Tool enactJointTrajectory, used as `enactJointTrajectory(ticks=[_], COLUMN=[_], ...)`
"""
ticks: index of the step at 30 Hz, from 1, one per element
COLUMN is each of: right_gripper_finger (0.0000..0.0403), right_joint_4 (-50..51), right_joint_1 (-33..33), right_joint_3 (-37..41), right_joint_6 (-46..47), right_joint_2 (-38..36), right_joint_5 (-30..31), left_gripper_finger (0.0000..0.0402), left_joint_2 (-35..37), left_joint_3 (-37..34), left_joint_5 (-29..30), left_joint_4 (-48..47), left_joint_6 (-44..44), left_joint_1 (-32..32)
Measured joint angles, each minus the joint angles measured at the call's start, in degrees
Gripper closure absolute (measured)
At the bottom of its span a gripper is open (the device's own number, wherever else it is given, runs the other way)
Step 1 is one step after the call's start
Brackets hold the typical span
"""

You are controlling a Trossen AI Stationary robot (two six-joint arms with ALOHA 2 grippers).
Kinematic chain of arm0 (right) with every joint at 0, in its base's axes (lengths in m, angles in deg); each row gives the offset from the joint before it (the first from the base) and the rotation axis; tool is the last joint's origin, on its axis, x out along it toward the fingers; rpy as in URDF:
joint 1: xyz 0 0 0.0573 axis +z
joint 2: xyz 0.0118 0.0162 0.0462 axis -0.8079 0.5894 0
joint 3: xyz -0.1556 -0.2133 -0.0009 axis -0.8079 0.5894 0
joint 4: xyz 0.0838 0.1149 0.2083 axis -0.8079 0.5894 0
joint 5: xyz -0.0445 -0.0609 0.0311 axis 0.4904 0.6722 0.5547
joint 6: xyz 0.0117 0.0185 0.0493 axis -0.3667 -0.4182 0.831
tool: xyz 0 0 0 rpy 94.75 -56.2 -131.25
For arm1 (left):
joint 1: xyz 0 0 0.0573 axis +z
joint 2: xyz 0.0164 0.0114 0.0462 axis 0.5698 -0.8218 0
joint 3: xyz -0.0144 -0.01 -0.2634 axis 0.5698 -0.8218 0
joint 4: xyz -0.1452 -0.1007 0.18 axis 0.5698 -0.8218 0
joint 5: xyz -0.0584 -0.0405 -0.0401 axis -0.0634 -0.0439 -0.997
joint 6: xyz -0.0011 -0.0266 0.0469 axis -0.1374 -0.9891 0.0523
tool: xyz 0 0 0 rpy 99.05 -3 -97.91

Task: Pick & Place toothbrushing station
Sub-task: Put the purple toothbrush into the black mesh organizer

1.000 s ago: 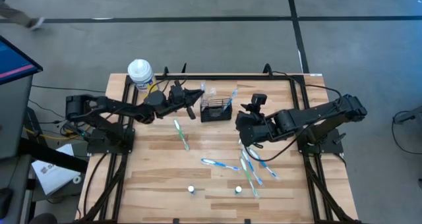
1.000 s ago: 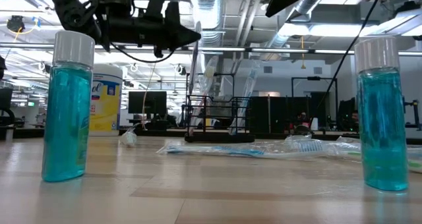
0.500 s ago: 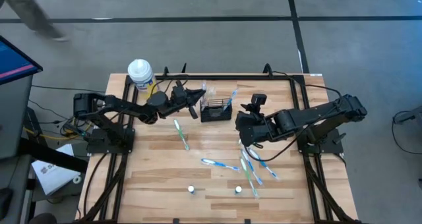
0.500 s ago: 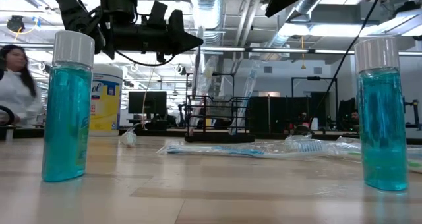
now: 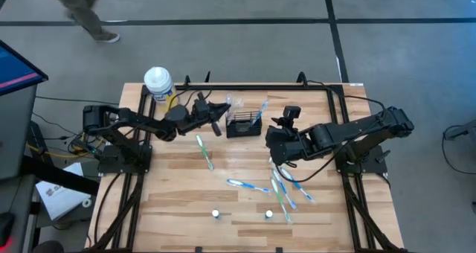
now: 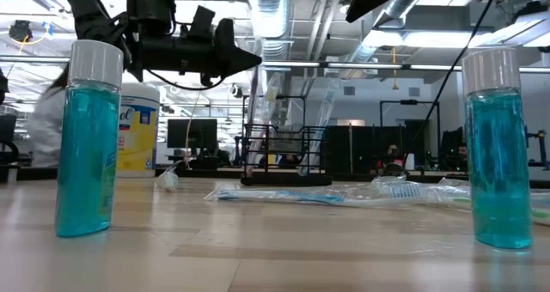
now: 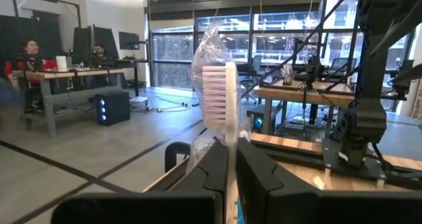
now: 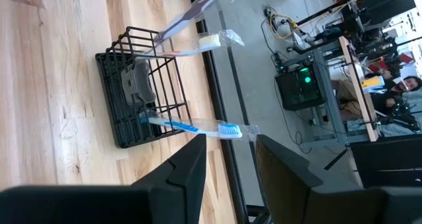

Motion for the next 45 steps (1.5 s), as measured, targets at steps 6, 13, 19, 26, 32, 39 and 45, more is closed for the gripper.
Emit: enactJointTrajectory(ticks=[6, 13, 19, 26, 32, 39, 45], right_gripper_finger=[0.0281, 0.0282, 0.028, 0.0282, 0.028, 0.0281, 0.0281], right_joint_4=[0.0, -0.1, -0.1, -0.1, -0.1, -0.2, -0.3], right_joint_1=[0.0, 0.0, 0.0, 0.0, 0.0, 0.0, 0.0], right_joint_3=[0.0, 0.0, 0.0, 0.0, 0.0, 0.0, 0.0], right_joint_6=[0.0, 0.4, 0.4, 0.4, 0.4, 0.6, 0.5], right_joint_2=[0.0, 0.0, 0.0, 0.0, 0.0, 0.0, 0.0], right_joint_5=[0.0, 0.0, 0.0, 0.0, 0.0, -1.0, -1.0], left_gripper_finger=[0.0396, 0.0396, 0.0396, 0.0396, 0.0396, 0.0377, 0.0347], left_joint_2=[0.0, -5.1, -10.3, -13.2, -13.5, -13.5, -13.5], left_joint_3=[-0.2, -0.2, -0.2, -0.2, -1.0, -2.5, -2.7], left_joint_5=[0.0, 0.0, 0.0, 0.6, 1.6, 4.9, 5.1], left_joint_4=[0.4, 3.9, 7.0, 7.8, 7.8, 8.3, 7.4], left_joint_6=[0.0, -0.2, -0.2, -0.3, -0.3, 0.0, 0.2], left_joint_1=[0.0, 0.1, 0.1, 0.1, 0.2, 0.2, 0.3])
